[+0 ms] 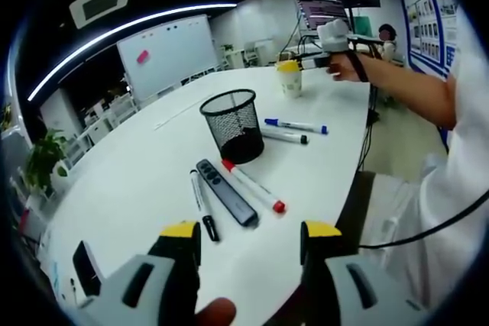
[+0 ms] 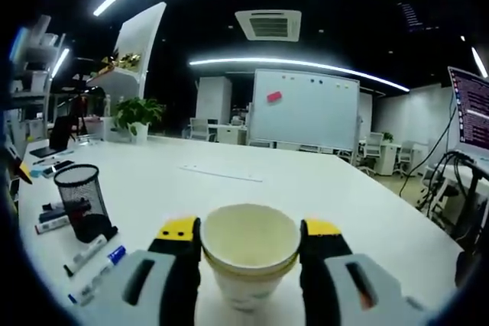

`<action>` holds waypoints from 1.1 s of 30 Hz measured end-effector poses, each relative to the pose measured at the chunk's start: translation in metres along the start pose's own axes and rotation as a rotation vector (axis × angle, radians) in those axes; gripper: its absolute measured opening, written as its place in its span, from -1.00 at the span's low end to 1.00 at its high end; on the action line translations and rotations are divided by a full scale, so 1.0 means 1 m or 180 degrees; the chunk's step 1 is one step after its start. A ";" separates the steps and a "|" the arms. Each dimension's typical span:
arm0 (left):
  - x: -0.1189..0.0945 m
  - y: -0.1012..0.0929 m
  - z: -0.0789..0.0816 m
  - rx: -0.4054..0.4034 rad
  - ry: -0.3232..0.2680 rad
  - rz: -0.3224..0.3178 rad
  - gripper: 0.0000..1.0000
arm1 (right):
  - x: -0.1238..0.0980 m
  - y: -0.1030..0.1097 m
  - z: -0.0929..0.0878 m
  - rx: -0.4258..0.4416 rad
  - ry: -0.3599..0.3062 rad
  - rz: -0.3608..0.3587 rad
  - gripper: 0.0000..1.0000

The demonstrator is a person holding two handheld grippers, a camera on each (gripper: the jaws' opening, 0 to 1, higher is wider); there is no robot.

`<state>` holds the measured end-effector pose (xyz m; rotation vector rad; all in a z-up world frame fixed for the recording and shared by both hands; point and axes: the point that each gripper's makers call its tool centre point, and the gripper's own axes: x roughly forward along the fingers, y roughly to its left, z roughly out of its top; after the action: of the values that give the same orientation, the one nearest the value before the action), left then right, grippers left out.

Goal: Place the scattered laser pointers and whiteboard markers into the pen holder and stack the scattered paper cups together

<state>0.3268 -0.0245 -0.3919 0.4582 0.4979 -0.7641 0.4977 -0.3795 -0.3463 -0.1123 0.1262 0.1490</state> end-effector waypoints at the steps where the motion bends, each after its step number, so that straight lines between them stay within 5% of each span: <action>1: 0.000 0.000 0.000 0.0004 0.0004 0.0005 0.06 | -0.001 0.002 0.000 -0.0009 0.0003 0.0002 0.04; 33: -0.005 0.006 0.004 0.0018 -0.0033 0.0056 0.06 | 0.011 -0.007 -0.016 -0.0298 0.0251 0.0105 0.05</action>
<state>0.3296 -0.0205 -0.3845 0.4632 0.4815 -0.7509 0.5077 -0.3866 -0.3626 -0.2096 0.1998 0.1835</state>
